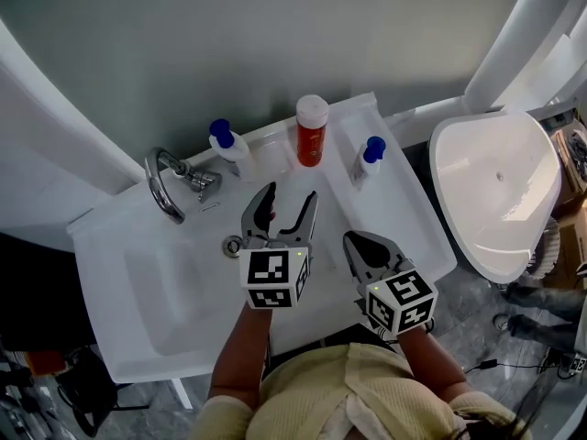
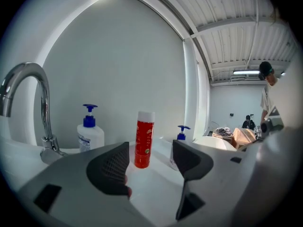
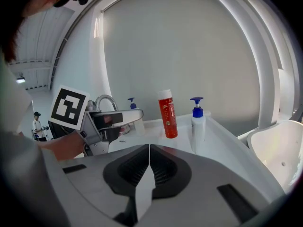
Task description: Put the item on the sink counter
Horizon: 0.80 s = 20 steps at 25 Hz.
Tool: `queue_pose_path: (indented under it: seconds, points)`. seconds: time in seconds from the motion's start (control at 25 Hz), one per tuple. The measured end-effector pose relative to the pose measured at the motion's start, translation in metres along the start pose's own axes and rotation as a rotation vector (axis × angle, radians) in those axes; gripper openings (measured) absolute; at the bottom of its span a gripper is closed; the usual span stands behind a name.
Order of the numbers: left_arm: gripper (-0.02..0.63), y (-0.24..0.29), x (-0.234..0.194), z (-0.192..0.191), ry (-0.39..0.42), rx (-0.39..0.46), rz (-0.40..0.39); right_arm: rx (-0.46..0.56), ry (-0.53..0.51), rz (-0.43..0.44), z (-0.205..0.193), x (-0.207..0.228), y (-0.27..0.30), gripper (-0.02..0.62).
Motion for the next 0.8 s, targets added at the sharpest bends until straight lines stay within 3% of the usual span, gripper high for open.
queue_pose_path:
  seconds: [0.32, 0.48, 0.8]
  points:
    - [0.305, -0.033, 0.008, -0.010, -0.015, -0.087, -0.039, 0.024, -0.012, -0.002, -0.003, -0.014, -0.012, 0.026]
    - [0.232, -0.051, 0.011, -0.012, -0.005, -0.095, -0.042, 0.034, -0.018, 0.001, -0.004, -0.021, -0.016, 0.026]
    - [0.153, -0.090, 0.013, -0.016, -0.020, -0.095, -0.044, 0.041, -0.026, 0.001, -0.007, -0.039, -0.025, 0.026]
Point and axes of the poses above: the fingertips, and each gripper's own axes: y forward along the fingers, x to its right, z out of its top, the point moved 6 cm from there along -y, backward along the fingers, and after that the axes turned 5 degrees about y, right-handed, at the moved point
